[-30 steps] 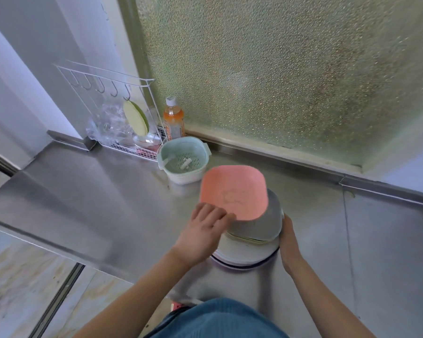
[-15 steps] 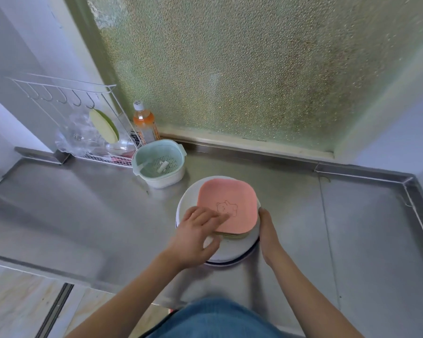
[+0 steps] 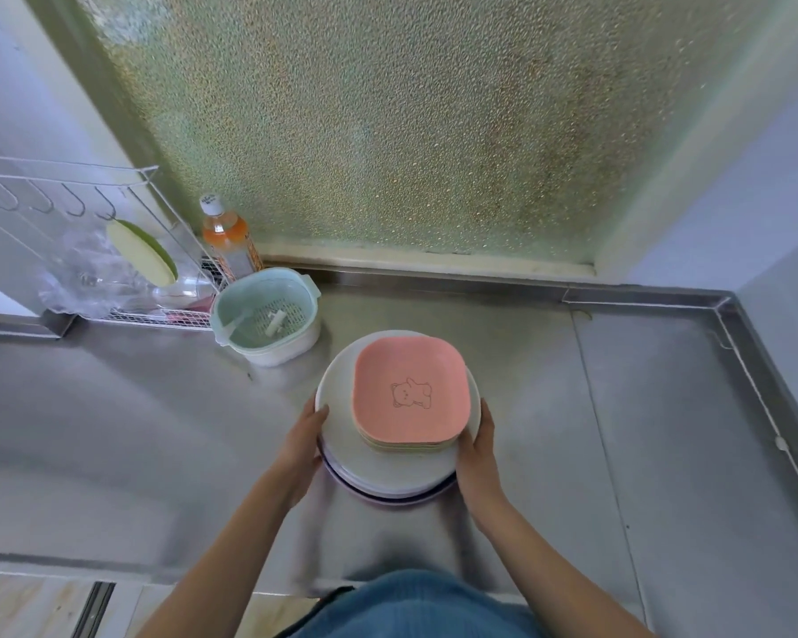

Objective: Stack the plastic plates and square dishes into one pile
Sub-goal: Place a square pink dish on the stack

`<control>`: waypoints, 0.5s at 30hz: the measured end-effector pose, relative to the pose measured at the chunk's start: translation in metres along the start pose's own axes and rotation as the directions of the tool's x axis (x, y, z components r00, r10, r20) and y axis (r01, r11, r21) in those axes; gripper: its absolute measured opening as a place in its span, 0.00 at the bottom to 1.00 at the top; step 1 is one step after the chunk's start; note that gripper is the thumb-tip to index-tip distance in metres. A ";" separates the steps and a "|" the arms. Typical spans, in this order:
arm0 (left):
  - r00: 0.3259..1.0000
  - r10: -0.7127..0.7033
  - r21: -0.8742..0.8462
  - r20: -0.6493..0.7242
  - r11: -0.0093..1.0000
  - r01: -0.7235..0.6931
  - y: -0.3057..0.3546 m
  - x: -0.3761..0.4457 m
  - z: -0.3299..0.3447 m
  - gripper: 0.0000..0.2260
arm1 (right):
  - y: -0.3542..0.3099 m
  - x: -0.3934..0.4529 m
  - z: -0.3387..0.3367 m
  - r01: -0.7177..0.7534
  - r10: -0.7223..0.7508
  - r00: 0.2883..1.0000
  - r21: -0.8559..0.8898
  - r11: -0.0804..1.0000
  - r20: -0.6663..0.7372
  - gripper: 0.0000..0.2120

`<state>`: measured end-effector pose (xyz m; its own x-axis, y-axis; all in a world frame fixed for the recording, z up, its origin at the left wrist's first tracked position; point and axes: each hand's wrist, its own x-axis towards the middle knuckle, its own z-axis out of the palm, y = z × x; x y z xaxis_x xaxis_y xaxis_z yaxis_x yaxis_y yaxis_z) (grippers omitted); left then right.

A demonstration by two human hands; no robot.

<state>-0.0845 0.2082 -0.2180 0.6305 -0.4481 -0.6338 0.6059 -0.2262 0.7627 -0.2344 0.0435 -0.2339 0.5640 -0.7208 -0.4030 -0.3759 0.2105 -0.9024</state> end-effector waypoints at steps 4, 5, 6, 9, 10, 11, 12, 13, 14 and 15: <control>0.996 0.009 0.034 0.089 0.999 -0.012 0.002 0.009 0.005 0.16 | -0.002 0.002 -0.008 0.010 -0.010 0.996 -0.006 1.000 -0.083 0.24; 0.994 0.012 0.044 0.112 0.999 -0.017 0.003 0.013 0.012 0.17 | -0.002 0.004 -0.013 0.007 -0.008 0.994 -0.009 1.000 -0.113 0.23; 0.991 0.009 0.049 0.134 0.999 -0.015 0.003 0.017 0.021 0.16 | -0.001 0.007 -0.019 0.000 -0.002 0.990 -0.014 1.000 -0.143 0.23; 0.979 0.001 0.067 0.204 0.998 -0.015 0.005 0.030 0.056 0.15 | -0.001 0.015 -0.041 -0.032 0.026 0.971 -0.023 0.999 -0.237 0.26; 0.972 0.002 0.072 0.235 0.997 -0.019 0.007 0.034 0.069 0.14 | -0.001 0.017 -0.050 -0.046 0.041 0.962 -0.011 0.999 -0.269 0.26; 0.964 0.005 0.076 0.266 0.997 -0.027 0.008 0.038 0.083 0.14 | -0.001 0.018 -0.059 -0.062 0.060 0.952 0.004 0.998 -0.300 0.27; 0.955 0.007 0.074 0.297 0.997 -0.031 0.008 0.041 0.098 0.14 | 0.000 0.019 -0.068 -0.076 0.078 0.942 0.020 0.997 -0.327 0.27; 0.945 0.007 0.068 0.327 0.997 -0.031 0.008 0.045 0.113 0.14 | 0.000 0.019 -0.079 -0.082 0.089 0.932 0.034 0.996 -0.351 0.27; 0.935 0.005 0.062 0.355 0.998 -0.029 0.007 0.047 0.127 0.14 | 0.001 0.020 -0.090 -0.080 0.091 0.923 0.045 0.996 -0.374 0.27; 0.925 0.003 0.056 0.380 0.998 -0.026 0.005 0.050 0.143 0.13 | 0.002 0.022 -0.102 -0.070 0.084 0.913 0.050 0.996 -0.399 0.27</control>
<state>-0.1189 0.0611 -0.2273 0.4007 -0.7438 -0.5350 0.5608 -0.2626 0.7852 -0.2978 -0.0389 -0.2287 0.1898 -0.9039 -0.3833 -0.3775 0.2932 -0.8784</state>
